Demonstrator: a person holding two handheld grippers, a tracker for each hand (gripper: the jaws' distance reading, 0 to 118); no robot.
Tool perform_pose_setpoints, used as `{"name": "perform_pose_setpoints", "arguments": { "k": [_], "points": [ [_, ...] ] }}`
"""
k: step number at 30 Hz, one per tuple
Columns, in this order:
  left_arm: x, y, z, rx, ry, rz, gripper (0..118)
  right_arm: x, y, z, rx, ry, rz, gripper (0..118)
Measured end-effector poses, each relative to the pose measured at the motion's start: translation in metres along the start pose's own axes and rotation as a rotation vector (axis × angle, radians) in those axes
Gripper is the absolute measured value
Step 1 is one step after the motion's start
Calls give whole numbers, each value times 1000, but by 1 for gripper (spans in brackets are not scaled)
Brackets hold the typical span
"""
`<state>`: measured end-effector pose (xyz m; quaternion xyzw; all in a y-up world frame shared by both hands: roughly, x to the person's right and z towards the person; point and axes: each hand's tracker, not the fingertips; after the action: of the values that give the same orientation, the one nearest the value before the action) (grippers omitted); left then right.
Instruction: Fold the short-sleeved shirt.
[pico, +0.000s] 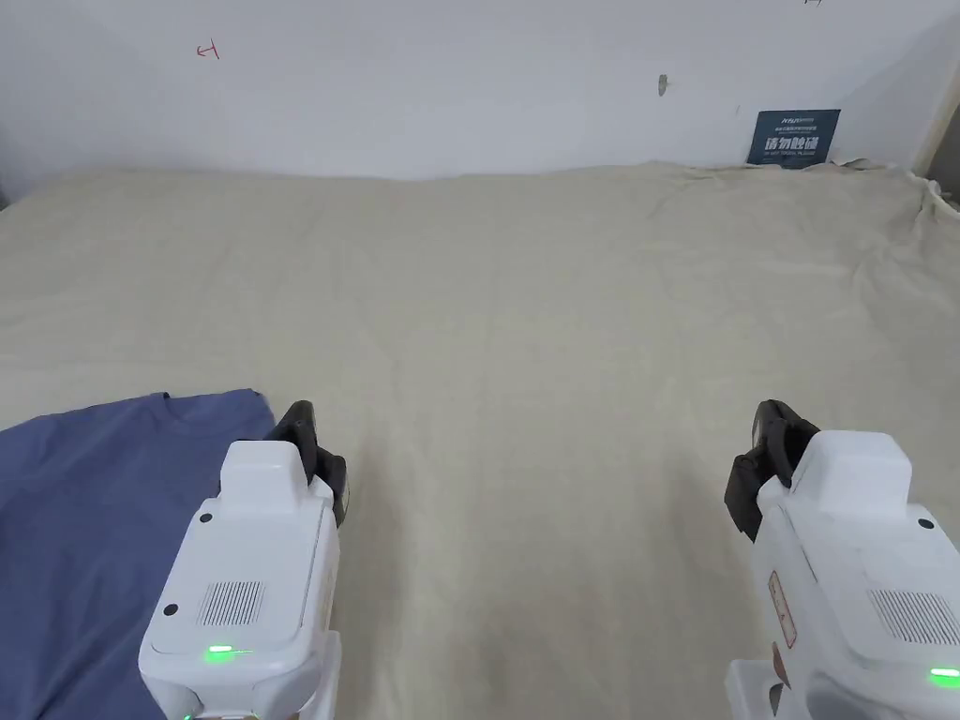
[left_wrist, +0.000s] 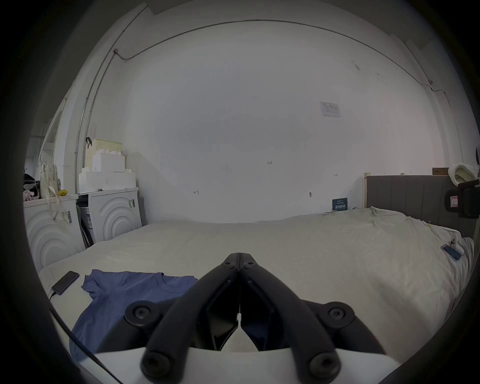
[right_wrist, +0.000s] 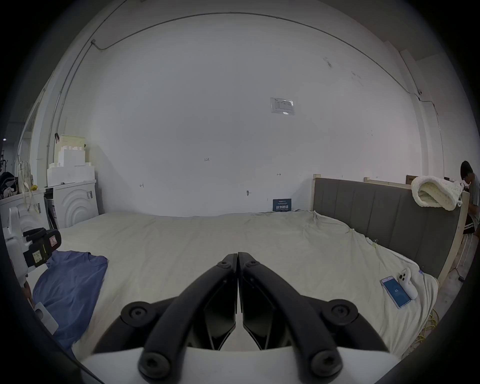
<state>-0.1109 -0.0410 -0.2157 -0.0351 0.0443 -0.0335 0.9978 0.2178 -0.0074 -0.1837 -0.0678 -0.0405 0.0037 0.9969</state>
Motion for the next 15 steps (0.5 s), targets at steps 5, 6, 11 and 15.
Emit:
{"name": "perform_pose_setpoints", "arguments": {
  "k": [5, 6, 11, 15],
  "points": [
    [0, -1, -1, 1, -2, -1, 0, -1, 1, 0, 2, 0, 7, 0],
    [1, 0, 0, 2, -2, -2, 0, -1, 1, 0, 2, 0, 7, 1],
    [0, 0, -1, 3, -5, 0, 0, -1, 1, 1, 3, 2, 4, 0],
    [1, 2, -2, 3, -6, 1, 0, 0, 1, 1, 3, 3, 2, 1]
  ]
}}
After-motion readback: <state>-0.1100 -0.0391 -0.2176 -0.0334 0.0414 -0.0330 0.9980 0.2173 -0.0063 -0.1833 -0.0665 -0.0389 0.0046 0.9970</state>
